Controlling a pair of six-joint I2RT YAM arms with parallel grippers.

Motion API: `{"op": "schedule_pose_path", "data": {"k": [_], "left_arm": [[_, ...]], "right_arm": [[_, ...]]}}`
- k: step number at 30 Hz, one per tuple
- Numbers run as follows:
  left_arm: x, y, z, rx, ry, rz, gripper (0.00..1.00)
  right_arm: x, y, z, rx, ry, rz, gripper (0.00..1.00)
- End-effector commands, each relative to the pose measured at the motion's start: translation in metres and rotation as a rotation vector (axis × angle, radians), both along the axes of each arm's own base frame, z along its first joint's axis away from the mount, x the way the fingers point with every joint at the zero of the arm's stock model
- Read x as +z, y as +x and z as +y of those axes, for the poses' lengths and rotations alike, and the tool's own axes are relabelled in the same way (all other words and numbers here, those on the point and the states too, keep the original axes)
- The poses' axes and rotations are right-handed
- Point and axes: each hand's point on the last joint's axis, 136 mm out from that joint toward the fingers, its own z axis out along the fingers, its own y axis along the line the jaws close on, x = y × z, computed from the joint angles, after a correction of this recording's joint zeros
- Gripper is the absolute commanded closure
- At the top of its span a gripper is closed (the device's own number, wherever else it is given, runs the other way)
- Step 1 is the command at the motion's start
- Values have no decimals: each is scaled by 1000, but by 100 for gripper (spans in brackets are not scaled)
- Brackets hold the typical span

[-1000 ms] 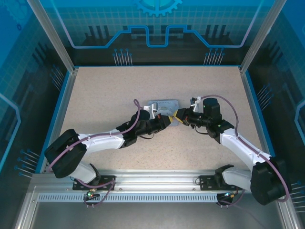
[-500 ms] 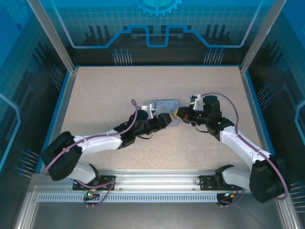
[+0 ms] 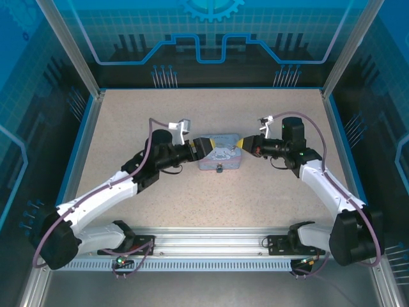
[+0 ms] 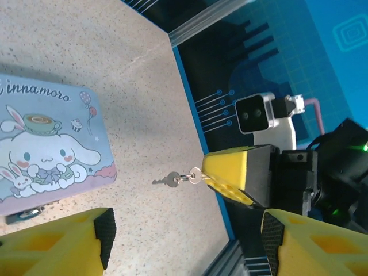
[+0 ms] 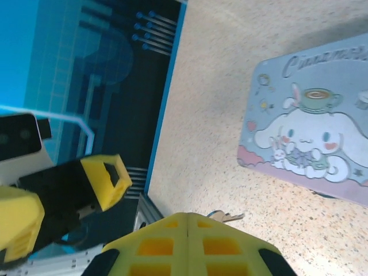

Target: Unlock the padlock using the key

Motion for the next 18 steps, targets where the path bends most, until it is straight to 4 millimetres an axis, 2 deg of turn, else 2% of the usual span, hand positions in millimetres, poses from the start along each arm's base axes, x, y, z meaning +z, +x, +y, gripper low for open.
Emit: {"op": "schedule_pose_path", "data": {"k": [1,3,10,18], "left_arm": [[6,-15,-18,-203,91,-57,39],[10,-15,-26,-262,105,-68,42],[8,-7,-49,-401,102,-46,49],[1,-6,-67,-499,48,-22,51]], "right_arm": [[9,-15,7,149,27,-51,100],[20,-15,10,184,40,-84,100],[24,-21,16,233,49,-102,100],[26,-23,17,237,47,-111,100]]}}
